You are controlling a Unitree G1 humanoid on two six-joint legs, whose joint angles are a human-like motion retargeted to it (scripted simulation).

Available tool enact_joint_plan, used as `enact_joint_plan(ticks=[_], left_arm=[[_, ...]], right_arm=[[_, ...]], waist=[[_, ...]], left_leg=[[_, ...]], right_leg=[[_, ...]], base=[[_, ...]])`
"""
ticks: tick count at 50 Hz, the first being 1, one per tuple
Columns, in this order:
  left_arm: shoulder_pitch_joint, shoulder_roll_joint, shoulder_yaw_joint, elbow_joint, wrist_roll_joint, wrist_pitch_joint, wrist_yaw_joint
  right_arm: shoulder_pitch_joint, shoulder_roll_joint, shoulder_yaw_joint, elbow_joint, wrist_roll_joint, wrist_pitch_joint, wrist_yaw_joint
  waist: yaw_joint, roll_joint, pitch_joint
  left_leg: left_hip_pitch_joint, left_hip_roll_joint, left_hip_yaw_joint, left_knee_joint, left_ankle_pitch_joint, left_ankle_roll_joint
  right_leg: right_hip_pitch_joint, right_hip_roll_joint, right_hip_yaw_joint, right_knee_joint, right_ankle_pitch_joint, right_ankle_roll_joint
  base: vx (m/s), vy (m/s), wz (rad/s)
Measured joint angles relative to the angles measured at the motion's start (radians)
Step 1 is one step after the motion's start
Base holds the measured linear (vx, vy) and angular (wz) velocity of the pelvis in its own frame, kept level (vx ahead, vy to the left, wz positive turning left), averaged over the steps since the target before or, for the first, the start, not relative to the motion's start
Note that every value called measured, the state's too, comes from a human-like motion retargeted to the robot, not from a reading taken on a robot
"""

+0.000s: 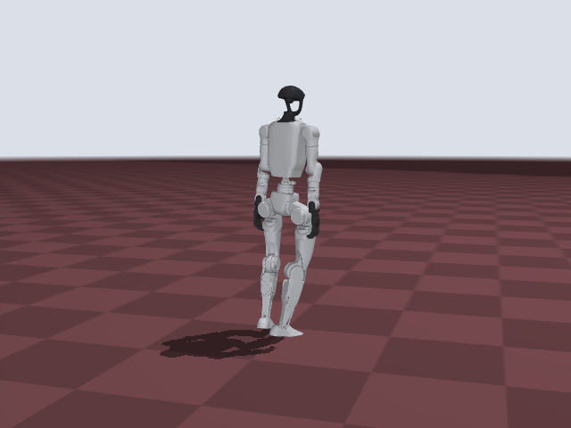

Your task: Upper body actions

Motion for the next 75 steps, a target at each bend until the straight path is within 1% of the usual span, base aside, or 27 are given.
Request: enact_joint_plan(ticks=[2,3,6,9,13,17,21,23,25,26,28,30,32,35,37,42,47,50,51,53,55,57,60,62,66,71,75], left_arm=[[0.071,0.018,0.074,0.051,0.008,0.043,0.022],[0.111,0.025,0.089,0.051,-0.004,0.077,0.028],[0.215,0.044,0.153,0.051,-0.061,0.147,0.012],[0.318,0.049,0.226,0.051,-0.072,0.183,-0.025],[0.366,0.038,0.299,0.051,-0.118,0.180,0.001],[0.336,0.049,0.260,0.051,-0.137,0.153,-0.015],[0.231,0.069,0.101,0.051,-0.134,0.112,-0.061],[0.139,0.068,0.014,0.051,-0.121,0.067,-0.029],[0.032,0.043,-0.066,0.051,-0.100,0.013,0.035],[-0.030,0.025,-0.094,0.051,-0.092,-0.006,0.042],[-0.172,-0.009,-0.124,0.013,-0.083,-0.021,0.025],[-0.291,-0.042,-0.126,-0.081,-0.083,-0.038,-0.002],[-0.388,-0.049,-0.150,-0.174,-0.125,-0.066,-0.052],[-0.493,-0.034,-0.129,-0.312,-0.125,-0.070,-0.133],[-0.521,-0.046,-0.110,-0.352,-0.107,-0.083,-0.105],[-0.495,-0.047,-0.136,-0.350,-0.106,-0.120,-0.058],[-0.299,-0.045,-0.135,-0.229,-0.071,-0.104,-0.075],[-0.122,-0.030,-0.090,-0.107,-0.112,-0.106,-0.042],[-0.066,-0.025,-0.056,-0.063,-0.123,-0.097,-0.032],[0.015,-0.008,0.036,0.027,-0.125,-0.072,-0.007],[0.106,0.008,0.112,0.051,-0.131,-0.029,0.038],[0.184,0.010,0.169,0.051,-0.163,0.022,0.049],[0.282,0.015,0.215,0.051,-0.173,0.124,-0.018],[0.334,0.020,0.276,0.051,-0.144,0.135,-0.017],[0.407,0.028,0.355,0.051,-0.150,0.126,0.011],[0.365,0.052,0.329,0.051,-0.230,0.127,0.013],[0.245,0.076,0.193,0.051,-0.204,0.059,0.023]], right_arm=[[-0.118,0.069,0.057,-0.049,-0.011,-0.012,0.090],[-0.163,0.100,0.067,-0.108,-0.017,-0.019,0.139],[-0.309,0.164,0.119,-0.274,-0.036,-0.057,0.254],[-0.406,0.198,0.144,-0.375,-0.124,-0.112,0.282],[-0.467,0.206,0.224,-0.425,-0.168,-0.167,0.261],[-0.400,0.201,0.216,-0.407,-0.179,-0.163,0.241],[-0.219,0.178,0.139,-0.321,-0.169,-0.138,0.226],[-0.120,0.147,0.089,-0.249,-0.171,-0.115,0.212],[-0.025,0.091,0.028,-0.155,-0.183,-0.091,0.187],[0.020,0.056,-0.003,-0.110,-0.200,-0.072,0.175],[0.067,-0.016,-0.067,-0.024,-0.229,-0.024,0.144],[0.120,-0.085,-0.119,0.000,-0.222,0.026,0.100],[0.200,-0.142,-0.152,0.000,-0.164,0.071,0.059],[0.277,-0.204,-0.165,0.000,-0.061,0.158,0.051],[0.317,-0.219,-0.200,0.000,-0.045,0.170,0.002],[0.368,-0.211,-0.255,0.000,0.030,0.096,-0.072],[0.287,-0.147,-0.160,0.000,0.077,0.106,-0.022],[0.160,-0.083,-0.012,0.000,0.070,0.102,0.023],[0.100,-0.061,0.040,0.000,0.055,0.090,0.035],[-0.052,-0.001,0.122,0.000,0.032,0.059,0.066],[-0.221,0.071,0.147,0.000,0.022,-0.007,0.101],[-0.336,0.132,0.142,-0.137,0.017,-0.026,0.180],[-0.465,0.226,0.090,-0.353,-0.002,-0.053,0.245],[-0.516,0.250,0.109,-0.474,0.028,-0.110,0.268],[-0.557,0.245,0.178,-0.639,0.022,-0.198,0.267],[-0.520,0.240,0.206,-0.636,-0.098,-0.222,0.230],[-0.327,0.220,0.211,-0.550,-0.112,-0.200,0.258]], waist=[[0.073,-0.038,-0.001],[0.096,-0.029,0.006],[0.155,-0.034,0.052],[0.230,-0.068,0.055],[0.191,-0.063,0.051],[0.140,-0.050,0.004],[0.092,-0.050,-0.044],[0.073,-0.040,-0.051],[0.059,-0.011,-0.043],[0.026,0.007,-0.047],[-0.007,0.060,-0.047],[-0.005,0.072,-0.026],[-0.028,0.067,0.017],[-0.066,0.068,0.064],[-0.087,0.067,0.072],[-0.051,0.055,0.040],[0.002,0.042,-0.017],[0.004,0.020,-0.016],[0.015,0.005,-0.014],[0.052,-0.029,0.002],[0.128,-0.030,0.042],[0.141,-0.026,0.102],[0.266,-0.052,0.192],[0.316,-0.077,0.194],[0.402,-0.122,0.154],[0.317,-0.098,0.074],[0.191,-0.077,-0.018]], left_leg=[[-0.196,0.080,0.012,0.324,0.170,-0.015],[-0.314,0.124,-0.015,0.480,0.206,0.018],[-0.518,0.163,-0.060,0.744,0.152,0.040],[-0.642,0.198,-0.026,0.903,0.089,0.046],[-0.665,0.188,-0.031,0.942,0.079,0.027],[-0.532,0.149,-0.015,0.777,0.106,0.009],[-0.237,0.043,0.002,0.338,0.163,0.021],[-0.059,-0.031,-0.022,0.045,0.070,-0.002],[0.088,-0.075,-0.038,-0.186,-0.060,0.022],[0.114,-0.077,-0.063,-0.255,-0.049,0.045],[0.105,-0.024,-0.084,-0.333,-0.021,0.053],[0.079,-0.016,-0.057,-0.369,-0.002,0.065],[0.080,-0.026,-0.045,-0.384,0.016,0.075],[0.071,-0.019,-0.029,-0.378,0.019,0.084],[0.069,-0.013,-0.034,-0.373,0.018,0.083],[0.087,-0.023,0.002,-0.383,0.008,0.075],[0.103,-0.027,0.040,-0.338,-0.042,0.054],[0.100,-0.033,0.053,-0.216,-0.072,0.034],[0.080,-0.025,0.082,-0.114,-0.007,0.003],[-0.063,0.053,0.106,0.219,0.196,-0.052],[-0.314,0.193,0.089,0.623,0.342,0.048],[-0.515,0.217,-0.022,0.877,0.257,0.070],[-0.689,0.428,0.046,1.168,0.134,0.122],[-0.817,0.446,0.048,1.253,0.084,0.120],[-0.871,0.448,0.124,1.226,0.064,0.046],[-0.730,0.395,0.092,1.091,0.089,-0.009],[-0.408,0.203,0.079,0.653,0.158,-0.020]], right_leg=[[-0.020,-0.021,0.061,-0.077,0.039,-0.004],[-0.029,-0.016,0.066,-0.103,0.064,0.004],[-0.015,-0.006,-0.023,-0.167,0.102,-0.008],[-0.059,-0.031,0.062,-0.140,0.100,-0.028],[-0.048,-0.029,0.038,-0.141,0.095,-0.033],[-0.024,-0.018,-0.001,-0.146,0.073,-0.024],[0.011,-0.012,-0.061,-0.114,0.026,-0.009],[0.026,0.005,-0.073,-0.069,-0.002,-0.002],[0.048,0.032,-0.091,-0.003,0.005,0.003],[0.047,0.026,-0.150,0.051,0.062,0.008],[-0.071,-0.035,-0.212,0.302,0.229,0.031],[-0.278,-0.096,-0.111,0.603,0.328,0.007],[-0.433,-0.076,-0.005,0.816,0.284,-0.036],[-0.548,-0.133,-0.038,0.995,0.200,-0.100],[-0.582,-0.114,-0.032,1.024,0.196,-0.094],[-0.487,-0.072,-0.010,0.880,0.221,-0.056],[-0.221,0.030,0.055,0.450,0.239,0.004],[-0.022,0.051,0.018,0.136,0.076,0.039],[0.018,0.034,-0.027,0.069,0.022,0.011],[0.043,0.018,0.017,-0.029,-0.018,-0.027],[0.023,0.018,0.105,-0.038,0.004,-0.025],[0.004,0.021,0.091,-0.029,0.027,-0.042],[0.017,0.030,0.148,-0.038,0.043,-0.092],[-0.001,0.019,0.192,-0.050,0.055,-0.099],[-0.028,-0.011,0.235,-0.065,0.058,-0.104],[-0.009,0.019,0.191,-0.094,0.043,-0.086],[0.001,0.019,0.090,-0.077,0.001,-0.054]], base=[[-0.38,-0.18,-0.49],[-0.47,-0.21,0.16],[-0.42,-0.13,-0.05],[-0.05,-0.04,-0.76],[-0.02,0.09,0.31],[0.24,0.06,0.71],[0.42,0.02,0.69],[0.43,0.03,0.38],[0.49,0.08,0.37],[0.40,0.09,0.63],[0.01,0.00,0.17],[-0.24,-0.05,-0.62],[-0.15,-0.02,-0.39],[-0.17,0.02,-0.21],[0.00,0.00,0.00],[0.12,-0.01,-0.35],[0.12,0.02,-0.37],[-0.01,0.06,-0.21],[-0.11,0.12,-0.79],[-0.37,0.03,-1.08],[-0.44,-0.17,-0.97],[-0.40,-0.19,-0.35],[-0.27,-0.10,-1.12],[-0.08,-0.07,-0.75],[0.13,0.02,-0.51],[0.15,0.08,0.96],[0.38,0.09,1.37]])
